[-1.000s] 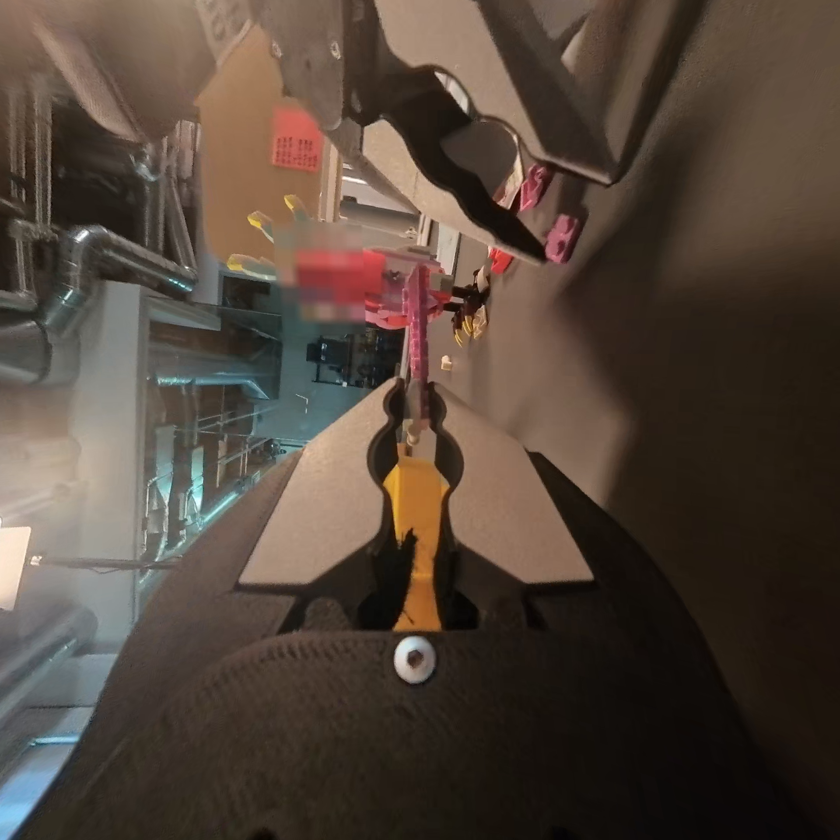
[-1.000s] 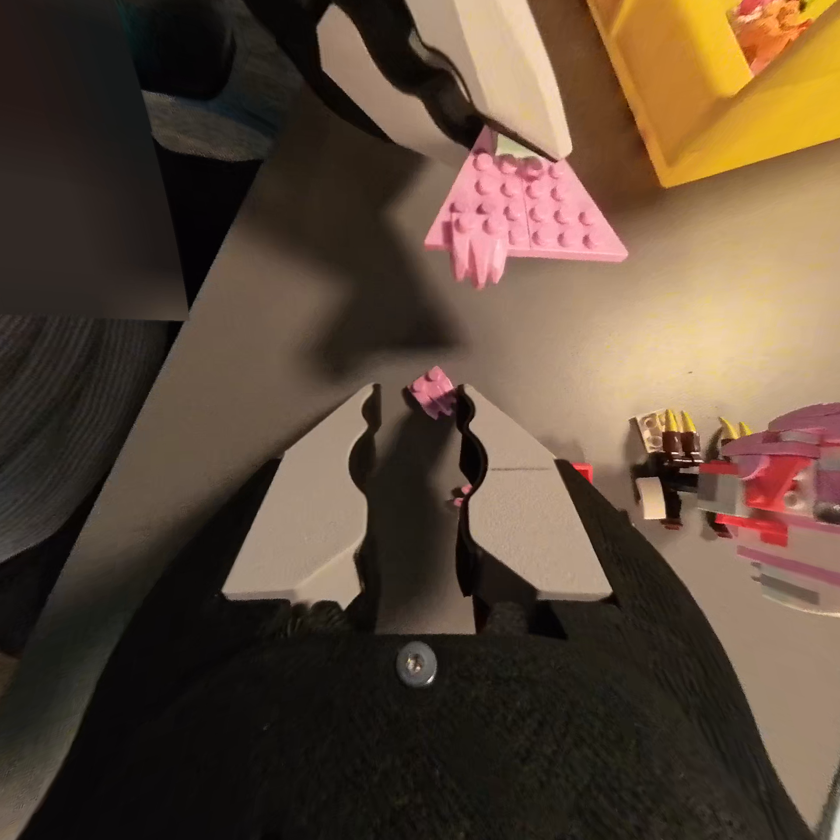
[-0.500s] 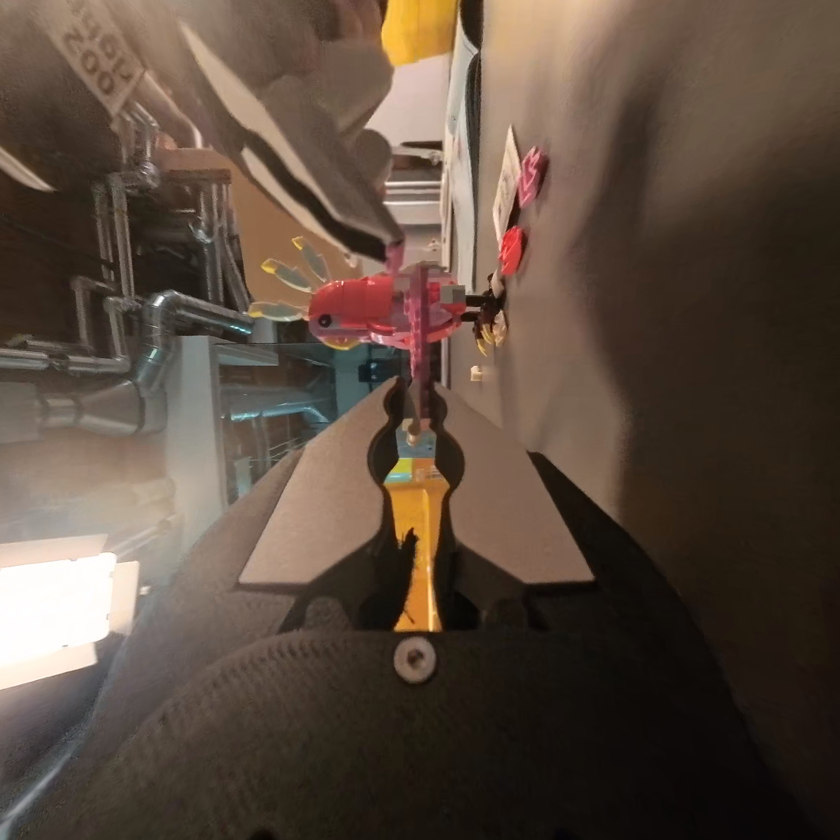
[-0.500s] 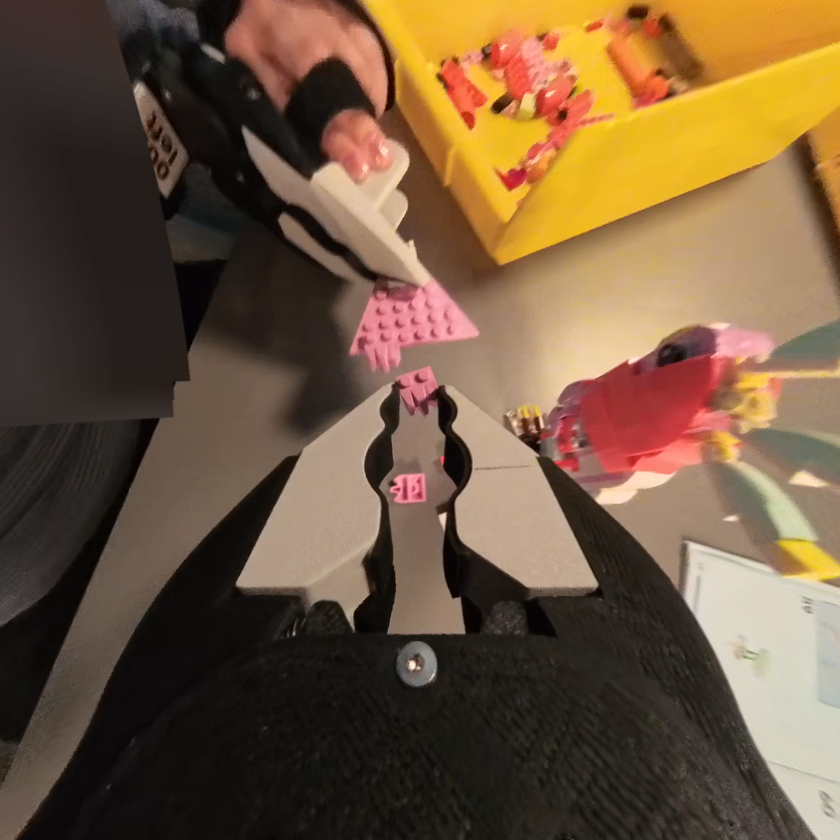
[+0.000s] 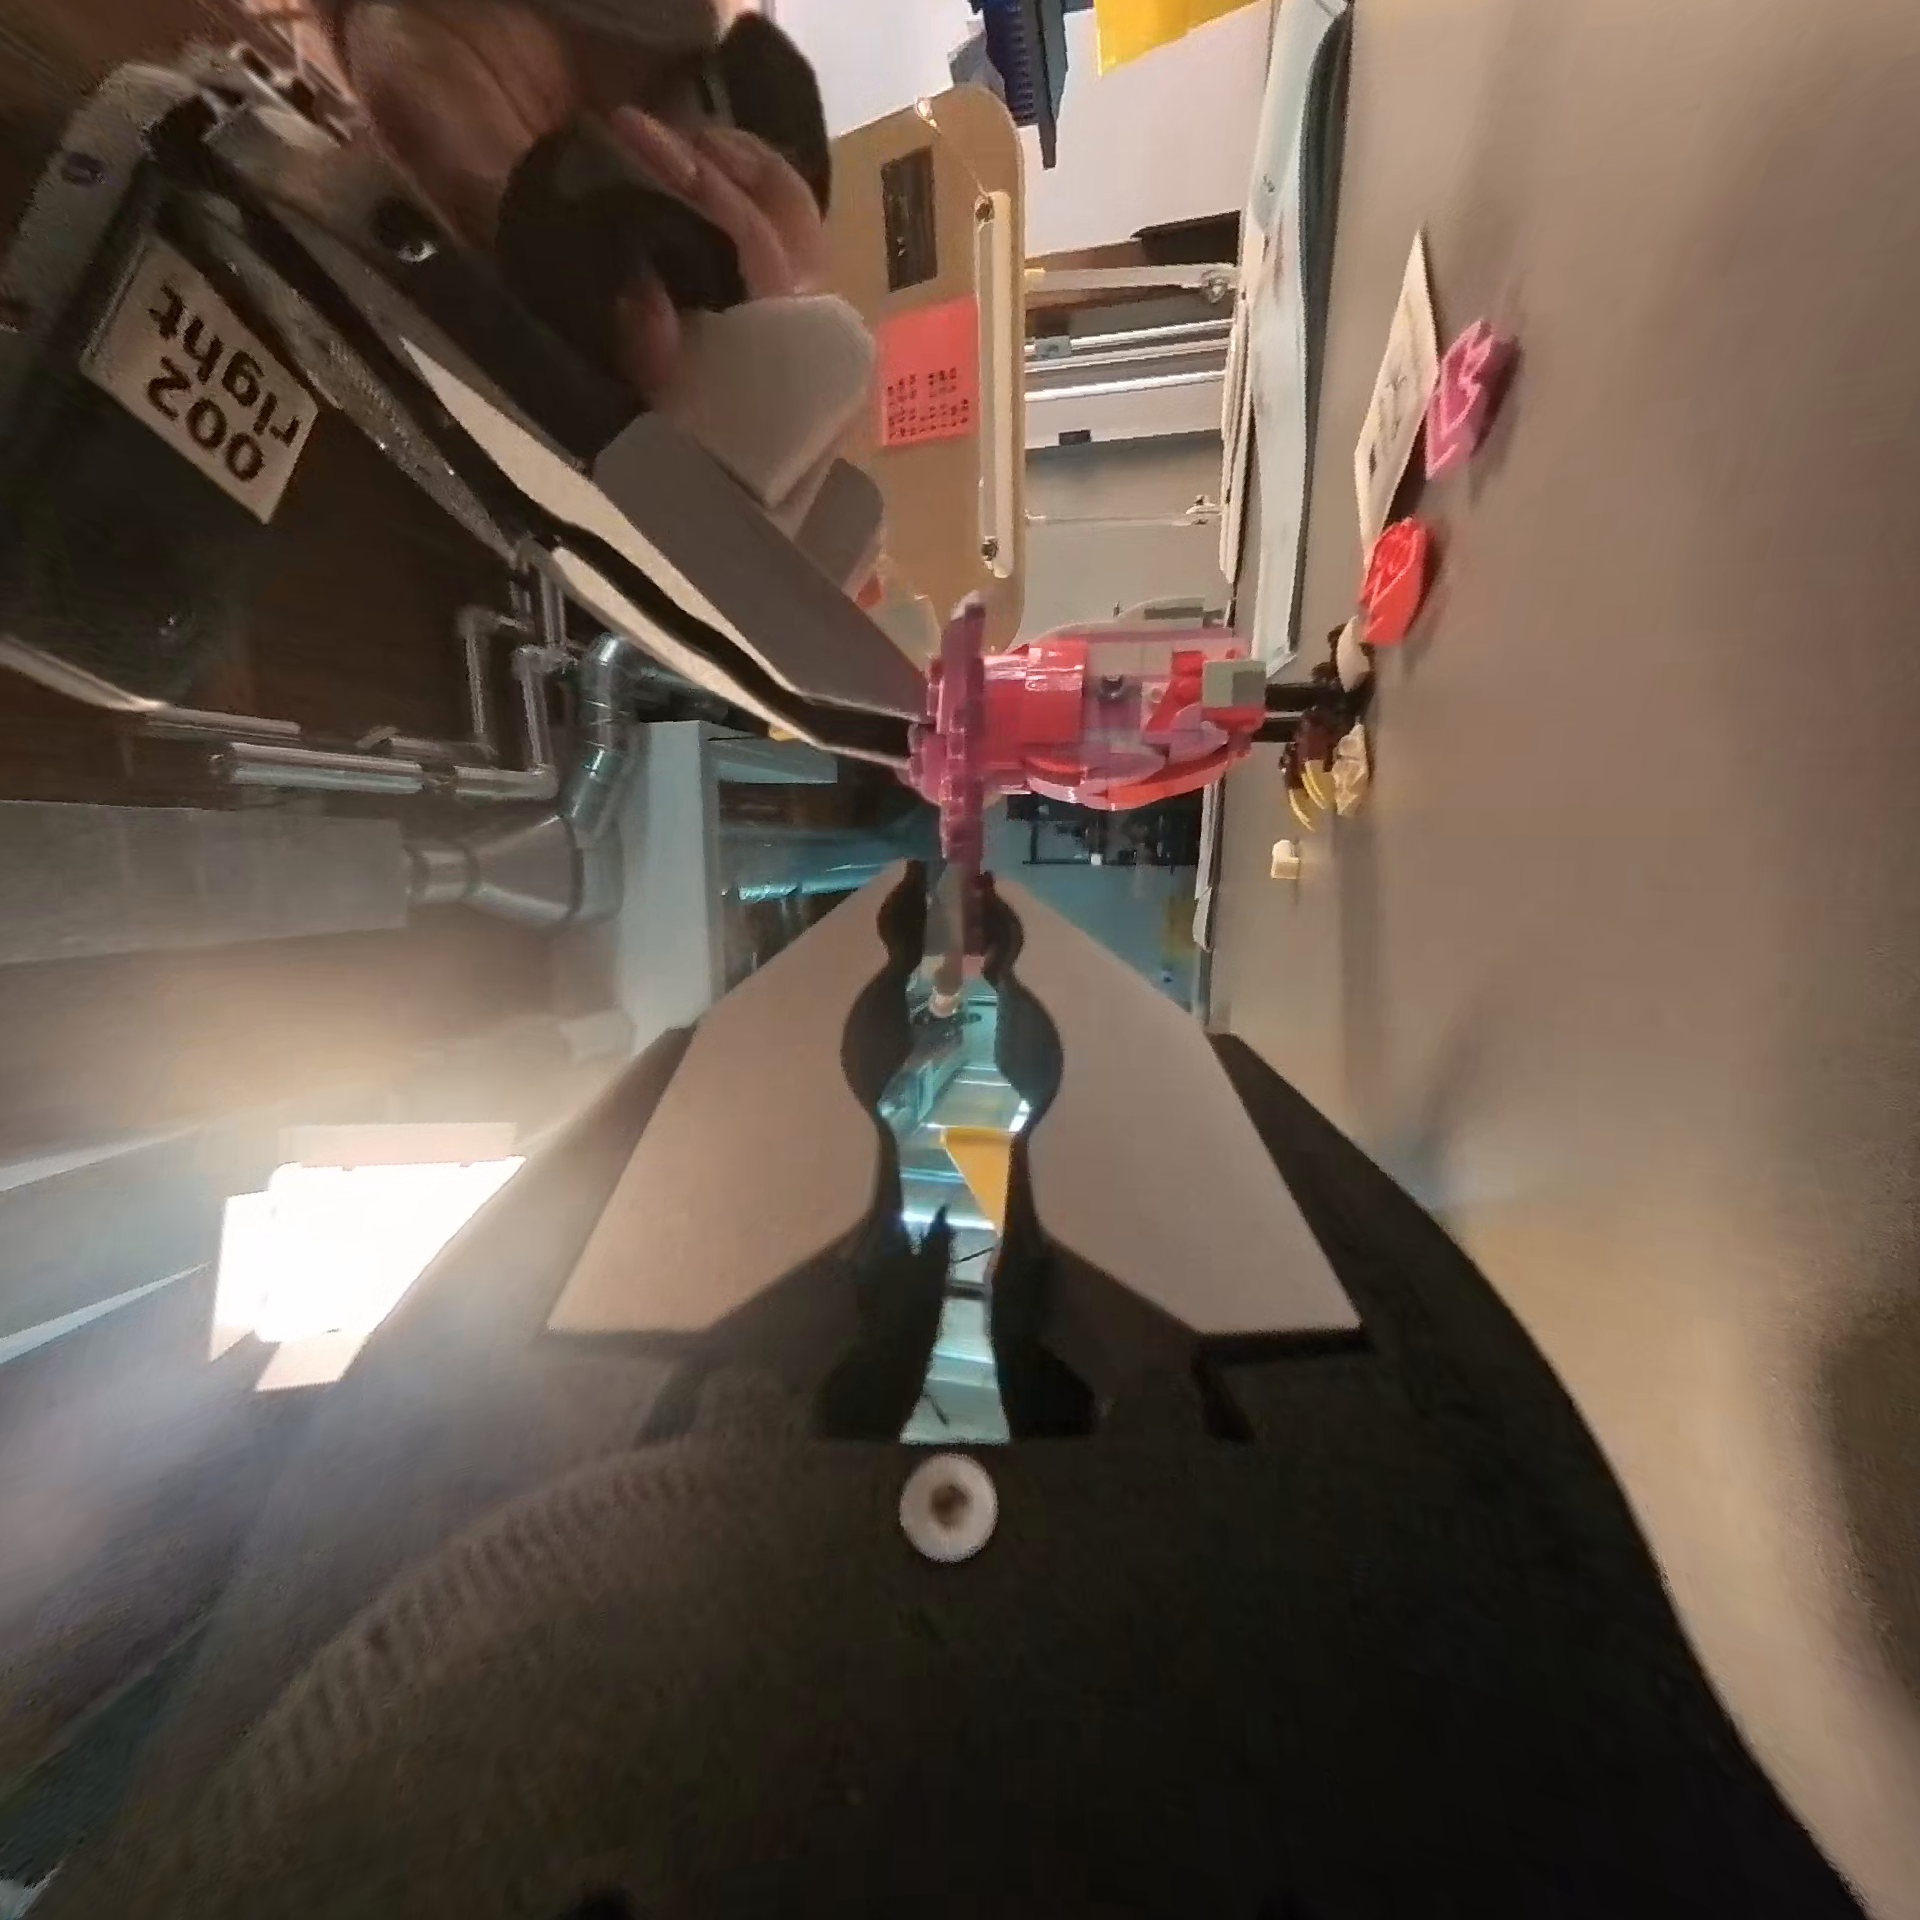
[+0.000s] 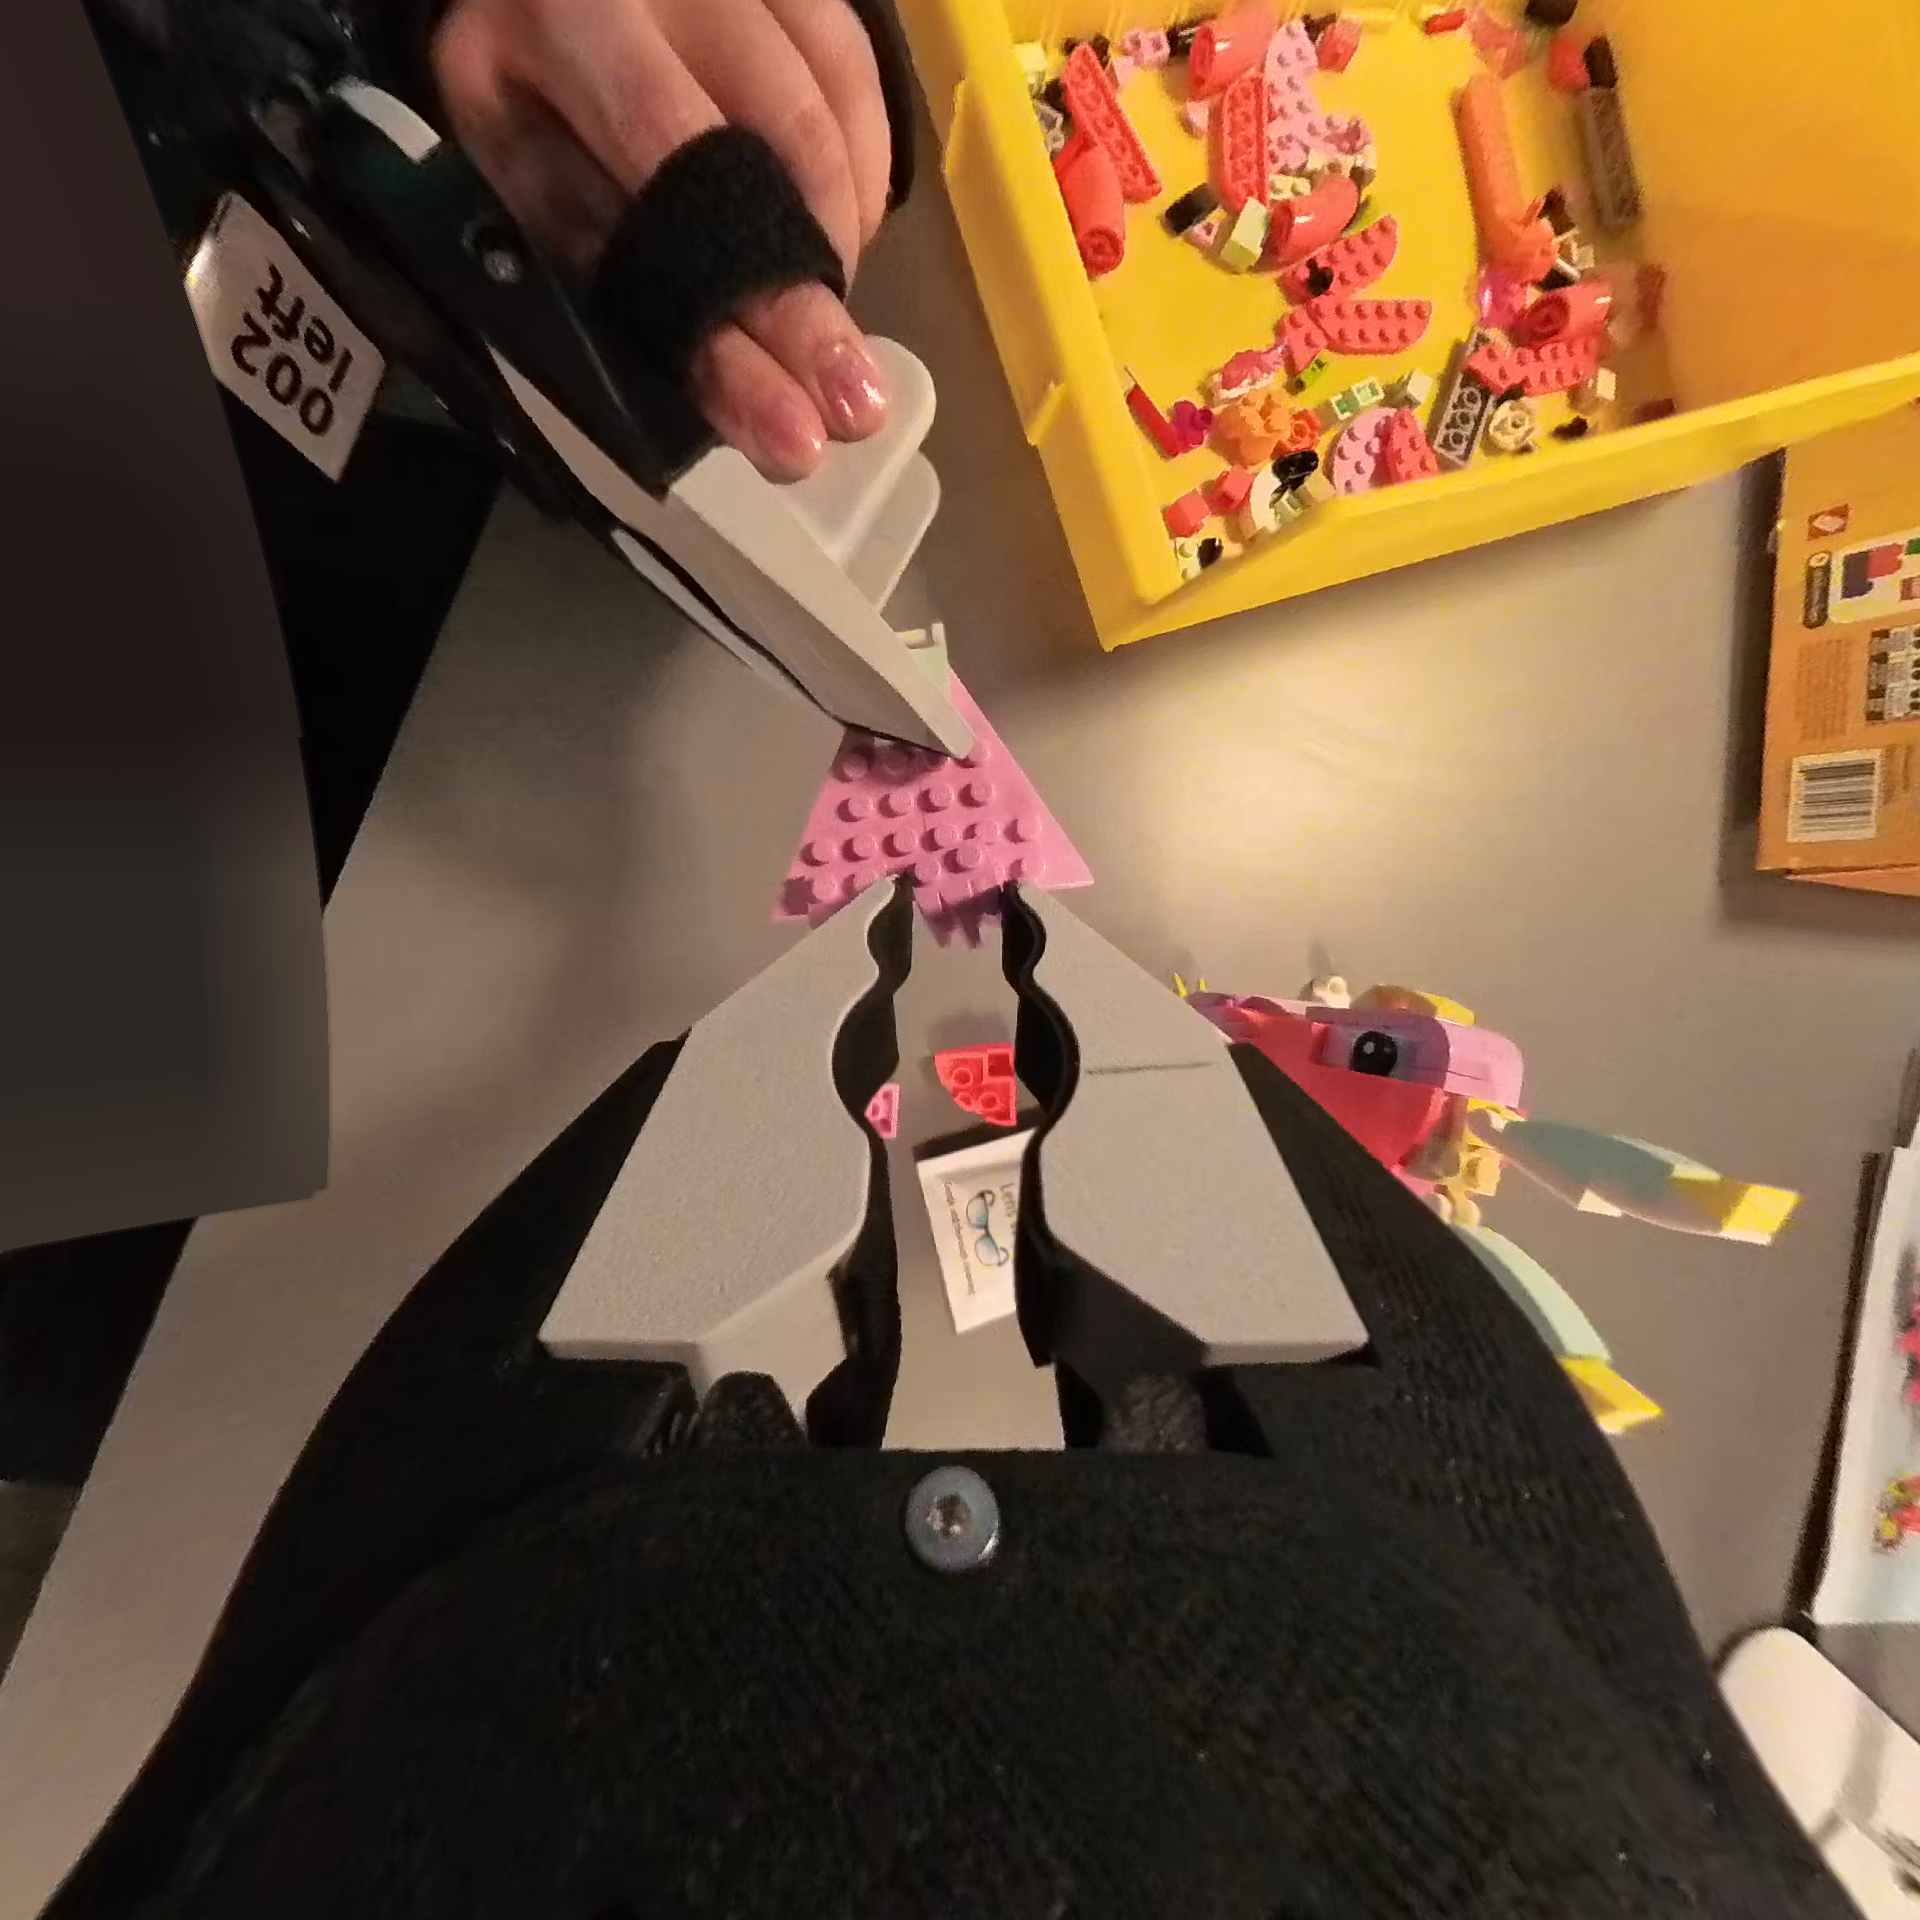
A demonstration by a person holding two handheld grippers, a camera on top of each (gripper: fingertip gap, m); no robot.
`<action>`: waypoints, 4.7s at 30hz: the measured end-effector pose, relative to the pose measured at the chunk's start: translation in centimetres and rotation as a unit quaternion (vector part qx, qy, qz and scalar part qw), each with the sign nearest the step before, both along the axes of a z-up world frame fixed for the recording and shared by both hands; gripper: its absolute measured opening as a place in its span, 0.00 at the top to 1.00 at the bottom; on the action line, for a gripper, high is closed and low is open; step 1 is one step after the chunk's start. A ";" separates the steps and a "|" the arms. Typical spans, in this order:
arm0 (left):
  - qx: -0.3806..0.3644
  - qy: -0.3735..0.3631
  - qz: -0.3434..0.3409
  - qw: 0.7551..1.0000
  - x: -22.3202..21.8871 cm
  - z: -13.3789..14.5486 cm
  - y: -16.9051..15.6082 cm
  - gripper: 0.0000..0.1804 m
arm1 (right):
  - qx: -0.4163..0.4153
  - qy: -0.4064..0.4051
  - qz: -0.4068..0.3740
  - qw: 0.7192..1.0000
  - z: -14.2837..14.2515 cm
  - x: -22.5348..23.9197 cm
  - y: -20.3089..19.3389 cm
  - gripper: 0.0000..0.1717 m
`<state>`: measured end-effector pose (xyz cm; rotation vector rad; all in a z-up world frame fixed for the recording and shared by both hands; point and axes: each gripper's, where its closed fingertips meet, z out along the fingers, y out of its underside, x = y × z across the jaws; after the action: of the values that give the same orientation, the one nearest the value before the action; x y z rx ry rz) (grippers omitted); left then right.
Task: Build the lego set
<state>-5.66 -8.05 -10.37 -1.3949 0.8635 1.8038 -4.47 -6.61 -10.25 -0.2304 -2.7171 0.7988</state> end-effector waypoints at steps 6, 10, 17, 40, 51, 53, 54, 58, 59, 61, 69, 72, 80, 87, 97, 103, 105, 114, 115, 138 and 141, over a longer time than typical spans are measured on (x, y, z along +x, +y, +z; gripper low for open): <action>0.015 0.012 0.023 1.000 -0.2 0.6 0.1 0.96 | 0.014 -0.011 -0.036 0.999 0.6 -0.4 -0.3 0.91; 0.021 0.017 0.032 0.999 -0.4 0.8 0.0 0.96 | 0.024 -0.011 -0.046 0.999 0.7 -0.4 -0.3 0.91; 0.025 0.016 0.038 0.999 -0.5 0.8 -0.2 0.96 | 0.034 -0.005 -0.051 0.998 0.8 -0.6 -0.2 0.91; 0.029 -0.019 0.041 0.999 -1.2 0.6 -0.3 0.96 | 0.021 0.101 -0.006 0.995 1.7 0.1 -0.4 0.63; 0.022 -0.038 0.039 0.998 -1.3 0.1 -0.3 0.96 | 0.197 0.446 0.039 0.872 -1.3 -1.1 -0.4 0.60; 0.022 -0.039 0.039 0.998 -1.3 0.1 -0.3 0.96 | 0.203 0.462 0.041 0.862 -1.1 -1.4 -0.6 0.64; 0.023 -0.040 0.038 0.998 -1.3 0.1 -0.2 0.96 | 0.205 0.466 0.044 0.860 -1.2 -1.5 -0.7 0.65; 0.031 -0.046 0.034 0.998 -1.1 0.4 -0.4 0.96 | 0.222 0.480 0.047 0.847 -1.4 -1.9 -0.4 0.72; 0.033 -0.052 0.032 0.998 -1.1 0.3 -0.4 0.96 | 0.221 0.486 0.046 0.845 -1.3 -1.9 -0.4 0.73; 0.035 -0.057 0.027 0.997 -0.9 0.4 -0.4 0.96 | 0.211 0.493 0.041 0.843 -1.0 -1.9 -0.5 0.77; 0.028 -0.074 0.012 0.997 -0.5 0.0 -0.1 0.95 | 0.207 0.518 0.032 0.829 -0.2 -1.9 -0.2 0.93; 0.031 -0.099 0.008 0.995 -0.4 -0.1 -0.1 0.95 | 0.232 0.538 0.036 0.809 0.0 -2.0 -0.1 0.95; 0.018 -0.131 0.005 0.991 -0.3 -0.8 0.3 0.95 | 0.275 0.540 0.040 0.795 -0.5 -2.0 0.3 0.96; 0.010 -0.132 0.007 0.991 -0.3 -1.1 0.4 0.95 | 0.265 0.526 0.042 0.807 -0.7 -2.1 0.4 0.96; -0.039 -0.123 0.021 0.991 -1.0 -2.9 0.1 0.96 | 0.033 0.266 -0.092 0.959 -3.4 0.0 3.4 0.72; -0.099 -0.115 -0.024 0.988 0.4 -4.8 0.7 0.96 | -0.119 -0.049 -0.128 0.983 -6.5 2.9 5.4 0.78; -0.104 -0.121 -0.027 0.987 0.5 -5.1 0.8 0.96 | -0.129 -0.088 -0.126 0.980 -7.0 2.8 5.3 0.78; -0.114 -0.126 -0.026 0.985 0.5 -5.5 0.9 0.96 | -0.050 -0.088 -0.114 0.988 -9.1 2.0 5.1 0.89; -0.116 -0.126 -0.025 0.985 0.5 -5.6 0.9 0.96 | -0.036 -0.073 -0.108 0.991 -9.0 1.9 5.2 0.89; -0.106 -0.144 -0.007 0.984 -0.3 -5.5 0.8 0.96 | 0.377 0.260 0.292 0.840 -7.6 7.1 6.7 0.76; -0.105 -0.145 -0.009 0.984 -0.2 -5.5 0.8 0.96 | 0.244 0.151 0.102 0.952 -6.9 6.7 7.3 0.77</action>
<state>-5.86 -7.26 -15.84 -1.7271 0.9254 1.4776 2.26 0.68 -17.11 0.2656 -2.5619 0.1652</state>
